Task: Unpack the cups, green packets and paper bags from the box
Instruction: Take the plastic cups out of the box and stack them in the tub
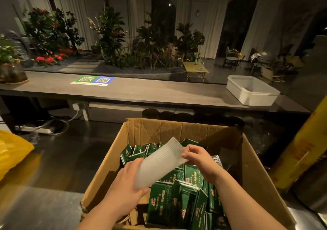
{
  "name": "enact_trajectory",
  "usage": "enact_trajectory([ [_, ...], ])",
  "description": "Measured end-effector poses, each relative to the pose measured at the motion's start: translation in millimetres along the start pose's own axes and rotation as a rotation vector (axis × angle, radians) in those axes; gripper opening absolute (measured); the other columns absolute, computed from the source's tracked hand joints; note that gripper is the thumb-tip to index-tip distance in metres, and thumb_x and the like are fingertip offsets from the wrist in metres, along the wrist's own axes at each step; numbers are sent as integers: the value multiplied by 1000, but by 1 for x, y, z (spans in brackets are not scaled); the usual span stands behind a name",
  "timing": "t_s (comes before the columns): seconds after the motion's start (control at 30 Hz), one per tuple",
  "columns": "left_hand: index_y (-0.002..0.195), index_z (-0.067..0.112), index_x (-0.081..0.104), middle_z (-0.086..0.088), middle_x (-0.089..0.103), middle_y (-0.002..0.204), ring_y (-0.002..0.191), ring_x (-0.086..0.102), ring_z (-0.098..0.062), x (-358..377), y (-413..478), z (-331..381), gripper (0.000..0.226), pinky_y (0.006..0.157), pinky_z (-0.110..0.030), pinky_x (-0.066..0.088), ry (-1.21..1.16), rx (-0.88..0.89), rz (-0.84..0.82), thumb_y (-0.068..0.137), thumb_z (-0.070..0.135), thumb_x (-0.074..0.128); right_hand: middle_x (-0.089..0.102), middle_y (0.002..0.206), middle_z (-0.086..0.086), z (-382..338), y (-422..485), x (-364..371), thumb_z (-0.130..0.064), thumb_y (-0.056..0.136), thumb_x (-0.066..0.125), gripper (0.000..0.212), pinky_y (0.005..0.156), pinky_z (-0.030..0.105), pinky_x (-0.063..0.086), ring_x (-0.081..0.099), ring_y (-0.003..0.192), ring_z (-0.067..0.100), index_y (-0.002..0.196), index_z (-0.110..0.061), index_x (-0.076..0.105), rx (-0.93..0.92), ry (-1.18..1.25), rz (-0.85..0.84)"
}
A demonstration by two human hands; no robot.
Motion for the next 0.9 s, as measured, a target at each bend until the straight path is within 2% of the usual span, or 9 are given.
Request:
enact_trajectory([
  [0.07,150,43,20,26,27,140,126,36,-4,-1,0,1,87,116,-43,39,3,14,-6,86,40,79,65,108,1,-4,-5,3,-47,75,67,21,94,39,46,58,103,24,86,-30,62,23,-53,-58],
  [0.1,150,42,19,27,26,138,126,35,-3,-1,0,1,87,116,-43,39,5,17,-8,86,39,79,63,123,-4,-4,-8,6,-50,79,64,36,102,40,44,58,114,21,110,-31,62,57,-80,-123],
  [0.2,150,42,19,24,26,143,127,34,-3,-1,2,-1,88,116,-44,38,5,1,-13,86,39,79,36,150,-19,0,-12,15,-70,85,52,84,120,45,31,39,139,14,157,-39,20,156,-72,-224],
  [0.27,151,41,20,22,27,145,126,34,-3,0,3,-1,88,116,-44,38,10,-3,-14,86,40,79,38,156,-11,3,-8,7,-67,94,47,75,118,48,37,43,139,18,158,-37,21,120,-153,-35],
  [0.37,151,41,20,22,28,145,125,35,-3,1,2,-3,88,116,-44,39,13,-10,-13,86,40,79,48,148,2,8,0,-26,-37,99,61,57,107,43,48,49,132,22,150,-27,40,152,-830,370],
  [0.43,150,42,20,22,28,143,124,36,-4,1,3,-4,88,114,-43,41,16,-13,-12,85,40,80,40,152,6,19,-1,-41,-24,95,64,61,112,47,42,36,140,29,150,-26,39,254,-1147,357],
  [0.53,146,45,20,25,27,137,122,39,-5,2,4,-4,85,111,-40,44,8,-10,-19,86,40,80,20,163,12,36,-6,-52,-13,94,64,71,119,55,28,16,151,38,156,-26,30,418,-1240,221],
  [0.8,146,45,20,28,24,131,122,37,-4,2,5,-8,85,114,-41,40,-8,-10,-16,85,40,79,45,150,6,37,0,-62,-38,101,54,68,103,45,47,45,134,30,160,-21,25,231,-965,571],
  [0.9,145,46,20,27,26,134,122,38,-4,3,6,-10,86,115,-43,40,-16,-7,-24,84,40,80,53,146,12,26,4,-53,-30,108,42,47,107,47,45,56,121,26,152,-14,43,206,-384,671],
])
Point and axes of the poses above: each hand's wrist, its own y-axis towards the middle knuckle, its own x-axis out of the palm, z = x × y, the point moved 2 cm from there along y, towards the middle knuckle
